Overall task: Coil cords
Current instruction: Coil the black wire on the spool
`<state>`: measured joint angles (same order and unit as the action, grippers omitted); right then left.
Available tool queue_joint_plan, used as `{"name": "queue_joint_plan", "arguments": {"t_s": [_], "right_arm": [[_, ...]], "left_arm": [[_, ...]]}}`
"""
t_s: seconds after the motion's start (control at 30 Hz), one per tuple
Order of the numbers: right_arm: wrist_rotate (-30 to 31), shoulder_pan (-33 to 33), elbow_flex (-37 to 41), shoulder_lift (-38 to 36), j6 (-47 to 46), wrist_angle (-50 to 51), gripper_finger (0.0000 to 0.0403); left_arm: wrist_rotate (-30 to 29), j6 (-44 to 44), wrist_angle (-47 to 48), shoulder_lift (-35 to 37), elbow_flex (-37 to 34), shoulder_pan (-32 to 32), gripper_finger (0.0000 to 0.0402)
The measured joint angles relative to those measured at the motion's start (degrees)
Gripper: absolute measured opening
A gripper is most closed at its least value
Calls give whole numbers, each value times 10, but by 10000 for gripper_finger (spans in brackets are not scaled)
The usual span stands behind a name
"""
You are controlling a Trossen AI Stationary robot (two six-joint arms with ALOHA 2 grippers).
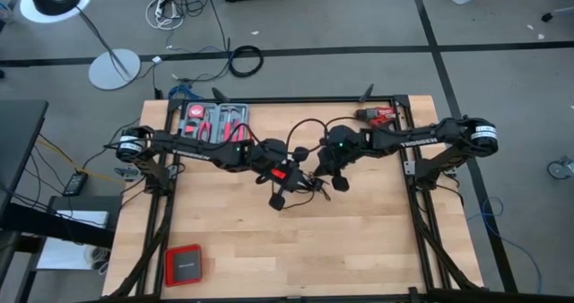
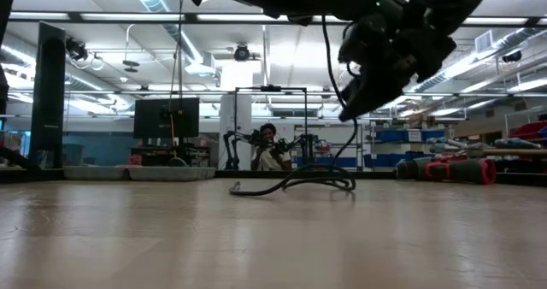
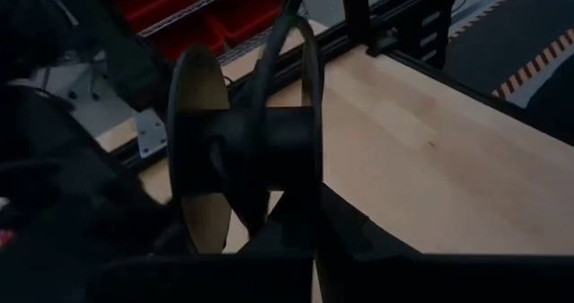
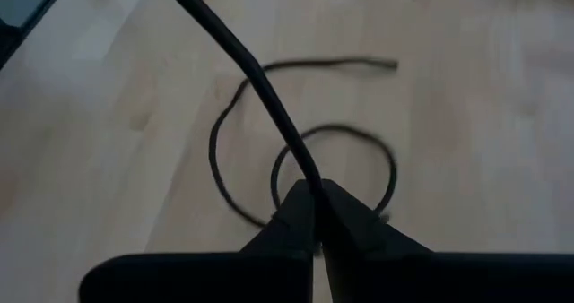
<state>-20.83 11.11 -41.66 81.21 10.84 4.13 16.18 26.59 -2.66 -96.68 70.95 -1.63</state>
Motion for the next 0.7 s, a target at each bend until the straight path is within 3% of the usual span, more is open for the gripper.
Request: {"name": "queue_joint_plan", "arguments": {"t_s": [0.4,0.7], "right_arm": [[3,-22,123,0,-112,-152,4],[50,-77,148,0,-143,-154,4]], "left_arm": [[-20,2,19,11,6,0,0],[-76,3,69,45,6,0,0]]}}
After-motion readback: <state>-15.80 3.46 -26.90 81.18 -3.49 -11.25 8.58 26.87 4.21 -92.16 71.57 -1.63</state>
